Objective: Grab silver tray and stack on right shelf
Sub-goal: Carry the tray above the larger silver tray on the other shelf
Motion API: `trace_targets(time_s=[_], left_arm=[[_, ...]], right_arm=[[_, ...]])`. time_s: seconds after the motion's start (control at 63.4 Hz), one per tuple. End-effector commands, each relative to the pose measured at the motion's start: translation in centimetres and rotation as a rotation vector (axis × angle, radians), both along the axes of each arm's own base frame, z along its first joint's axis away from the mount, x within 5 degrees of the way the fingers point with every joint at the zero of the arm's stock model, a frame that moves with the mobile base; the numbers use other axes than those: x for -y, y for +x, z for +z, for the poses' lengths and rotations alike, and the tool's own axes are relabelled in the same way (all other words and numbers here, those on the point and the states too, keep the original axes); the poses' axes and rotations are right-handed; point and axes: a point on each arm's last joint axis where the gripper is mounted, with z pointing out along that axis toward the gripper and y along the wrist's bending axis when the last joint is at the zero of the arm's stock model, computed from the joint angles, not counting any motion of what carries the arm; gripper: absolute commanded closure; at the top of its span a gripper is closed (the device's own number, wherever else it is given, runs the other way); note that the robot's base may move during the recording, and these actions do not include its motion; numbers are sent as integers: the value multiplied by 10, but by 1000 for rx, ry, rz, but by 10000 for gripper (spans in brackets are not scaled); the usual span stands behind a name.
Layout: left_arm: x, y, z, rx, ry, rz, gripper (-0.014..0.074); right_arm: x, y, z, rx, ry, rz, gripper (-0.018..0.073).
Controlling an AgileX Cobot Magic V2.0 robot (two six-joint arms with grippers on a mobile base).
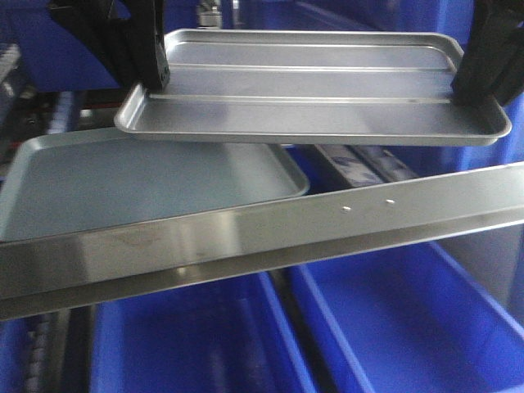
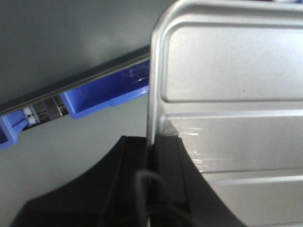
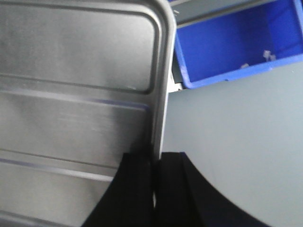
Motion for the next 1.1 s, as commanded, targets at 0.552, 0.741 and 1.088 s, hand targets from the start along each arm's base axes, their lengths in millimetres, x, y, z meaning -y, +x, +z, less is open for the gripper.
trace_targets(time_s=[0.552,0.741,1.088], left_arm=[[-10,-3,25,90,-14,4,689],[-10,-3,25,90,-14,4,689],[-10,-3,25,90,-14,4,689]], right_arm=[[5,0,19,91,-20,18,503],[5,0,19,91,-20,18,503],[5,0,19,91,-20,18,503]])
